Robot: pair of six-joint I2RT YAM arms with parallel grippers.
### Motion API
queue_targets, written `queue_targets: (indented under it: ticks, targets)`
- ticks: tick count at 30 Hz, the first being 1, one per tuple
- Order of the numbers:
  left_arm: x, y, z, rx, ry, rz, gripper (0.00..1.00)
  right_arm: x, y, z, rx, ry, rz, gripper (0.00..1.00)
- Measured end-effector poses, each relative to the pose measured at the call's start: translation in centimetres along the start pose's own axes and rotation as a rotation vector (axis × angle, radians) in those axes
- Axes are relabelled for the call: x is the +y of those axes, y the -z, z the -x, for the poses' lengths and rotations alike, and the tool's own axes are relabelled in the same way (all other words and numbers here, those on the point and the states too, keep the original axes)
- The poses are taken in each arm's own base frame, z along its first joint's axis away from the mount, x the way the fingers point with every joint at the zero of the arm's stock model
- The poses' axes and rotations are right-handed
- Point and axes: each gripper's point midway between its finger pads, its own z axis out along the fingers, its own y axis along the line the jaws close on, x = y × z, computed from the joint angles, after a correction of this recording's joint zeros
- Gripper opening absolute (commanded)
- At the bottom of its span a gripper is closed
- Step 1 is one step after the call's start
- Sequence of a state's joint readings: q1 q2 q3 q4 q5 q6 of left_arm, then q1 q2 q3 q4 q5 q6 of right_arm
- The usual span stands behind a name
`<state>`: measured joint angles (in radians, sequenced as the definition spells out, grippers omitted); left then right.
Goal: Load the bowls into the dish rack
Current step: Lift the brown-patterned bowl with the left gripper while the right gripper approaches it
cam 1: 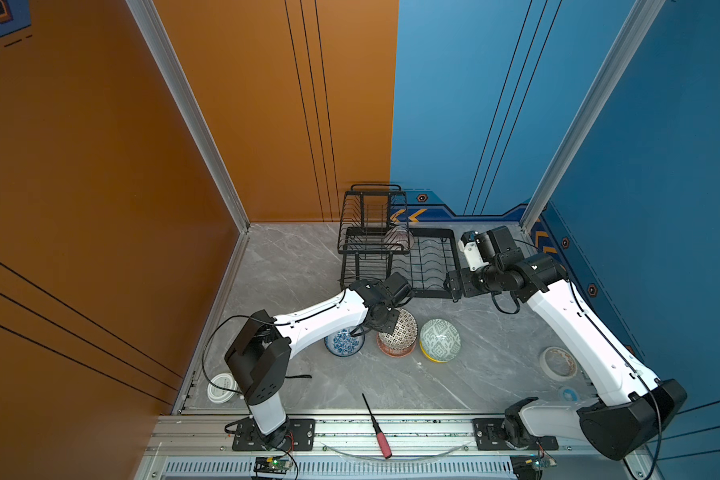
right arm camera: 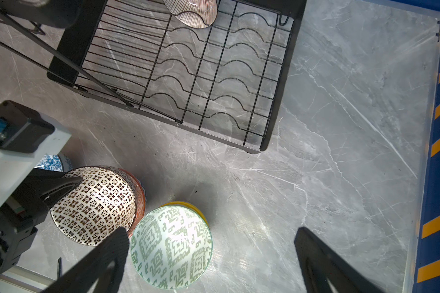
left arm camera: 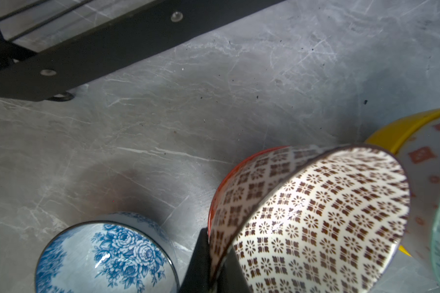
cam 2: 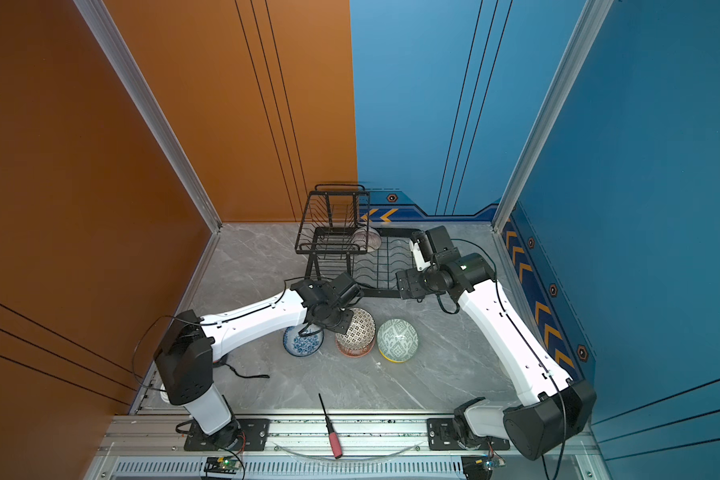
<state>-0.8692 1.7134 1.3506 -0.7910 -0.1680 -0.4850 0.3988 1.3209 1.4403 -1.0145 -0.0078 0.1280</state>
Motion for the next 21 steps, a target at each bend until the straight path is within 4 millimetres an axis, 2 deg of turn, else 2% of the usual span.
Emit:
queue_targets:
  ticks: [6, 14, 18, 21]
  targets:
    - [0.7, 3.0, 1.3, -0.080, 0.019, 0.007, 0.00, 0.9, 0.8, 0.1, -0.019, -0.037, 0.054, 1.00]
    - [0.7, 7.5, 6.3, -0.235, 0.100, -0.020, 0.00, 2.8, 1.5, 0.5, -0.043, -0.088, 0.125, 1.00]
    - [0.8, 8.4, 7.3, -0.265, 0.122, -0.030, 0.00, 3.2, 1.3, 0.7, -0.038, -0.105, 0.132, 1.00]
    - [0.8, 8.6, 7.6, -0.275, 0.134, -0.033, 0.00, 4.9, 0.9, 1.0, -0.028, -0.093, 0.156, 1.00]
